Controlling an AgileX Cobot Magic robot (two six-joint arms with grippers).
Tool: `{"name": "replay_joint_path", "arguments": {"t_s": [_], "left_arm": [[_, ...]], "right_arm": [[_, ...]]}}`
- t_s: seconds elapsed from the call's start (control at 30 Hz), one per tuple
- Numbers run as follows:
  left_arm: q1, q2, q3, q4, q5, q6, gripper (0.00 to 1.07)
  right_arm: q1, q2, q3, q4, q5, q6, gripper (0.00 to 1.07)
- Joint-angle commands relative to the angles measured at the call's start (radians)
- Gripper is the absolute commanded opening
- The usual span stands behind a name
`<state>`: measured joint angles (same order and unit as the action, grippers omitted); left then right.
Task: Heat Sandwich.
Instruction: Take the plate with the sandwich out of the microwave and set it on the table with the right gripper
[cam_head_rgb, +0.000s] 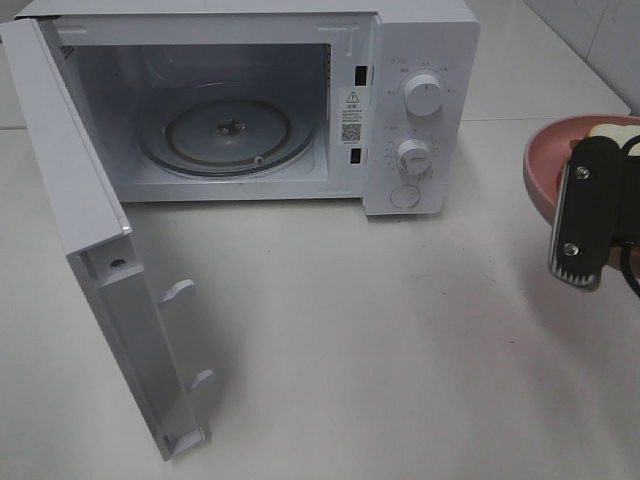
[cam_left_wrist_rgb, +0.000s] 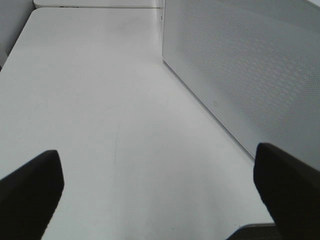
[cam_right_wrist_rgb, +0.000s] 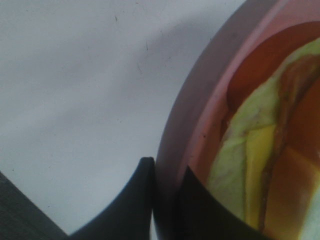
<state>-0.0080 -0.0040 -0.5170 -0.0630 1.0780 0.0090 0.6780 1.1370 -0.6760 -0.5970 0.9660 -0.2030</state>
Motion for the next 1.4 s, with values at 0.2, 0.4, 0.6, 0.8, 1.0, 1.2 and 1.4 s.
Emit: {"name": "replay_joint_path", "arguments": {"t_s": [0.2, 0.4, 0.6, 0.8, 1.0, 1.2, 1.4], "left_arm": [[0.007, -0.007, 0.002, 0.002, -0.007, 0.001, 0.98], [0.007, -0.007, 0.002, 0.002, -0.007, 0.001, 0.98], [0.007, -0.007, 0.002, 0.002, -0.007, 0.001, 0.98], [0.007, -0.007, 0.002, 0.002, -0.007, 0.001, 0.98], [0.007, -0.007, 0.002, 0.002, -0.007, 0.001, 0.98], [0.007, -0.007, 0.002, 0.002, -0.007, 0.001, 0.98], [0.007, -0.007, 0.002, 0.002, -0.007, 0.001, 0.98]], "right_arm": [[0.003, -0.008, -0.001, -0.031, 0.054, 0.254, 0.0], [-0.004, 0.043, -0.001, -0.032, 0.074, 0.338, 0.0], [-0.004, 0.142, -0.007, -0.071, 0.068, 0.446, 0.0], [-0.004, 0.258, -0.037, -0.11, 0.068, 0.643, 0.01], [-0.004, 0.346, -0.073, -0.112, 0.067, 0.704, 0.02], [-0.004, 0.436, -0.147, -0.111, 0.064, 0.816, 0.03], [-0.074, 0.537, -0.223, -0.083, 0.049, 0.879, 0.03]]}}
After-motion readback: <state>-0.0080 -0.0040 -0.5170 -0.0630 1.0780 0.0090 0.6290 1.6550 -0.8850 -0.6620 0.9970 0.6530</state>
